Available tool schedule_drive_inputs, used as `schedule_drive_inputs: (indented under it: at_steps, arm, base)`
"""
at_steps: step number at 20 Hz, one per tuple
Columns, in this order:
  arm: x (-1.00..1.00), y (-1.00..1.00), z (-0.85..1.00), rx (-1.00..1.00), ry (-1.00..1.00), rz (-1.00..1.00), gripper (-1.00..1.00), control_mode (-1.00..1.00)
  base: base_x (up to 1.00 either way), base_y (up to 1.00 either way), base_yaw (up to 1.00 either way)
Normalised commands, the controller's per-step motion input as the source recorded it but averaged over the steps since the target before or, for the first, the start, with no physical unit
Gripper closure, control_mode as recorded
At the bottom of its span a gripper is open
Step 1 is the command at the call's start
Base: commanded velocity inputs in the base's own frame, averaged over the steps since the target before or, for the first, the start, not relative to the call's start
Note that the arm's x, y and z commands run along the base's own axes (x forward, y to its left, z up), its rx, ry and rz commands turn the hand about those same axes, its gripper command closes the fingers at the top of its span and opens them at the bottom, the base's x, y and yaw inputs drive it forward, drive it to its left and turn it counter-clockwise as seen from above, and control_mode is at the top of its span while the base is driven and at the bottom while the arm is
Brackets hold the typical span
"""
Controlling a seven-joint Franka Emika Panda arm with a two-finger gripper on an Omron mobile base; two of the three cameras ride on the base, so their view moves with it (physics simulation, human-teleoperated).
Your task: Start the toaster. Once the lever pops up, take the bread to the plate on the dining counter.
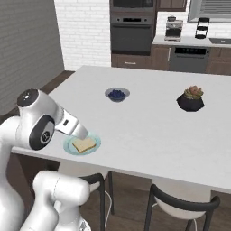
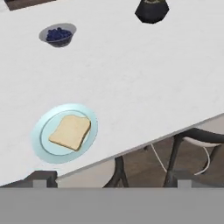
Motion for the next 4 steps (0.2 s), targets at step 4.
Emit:
schedule_drive_inputs:
  at_steps: [4]
  arm:
    - [-1.00,-0.08,0.69,0.11,0.28,-0.14,-1.00,-1.00]
  base:
    - [0.00,0.00,0.00]
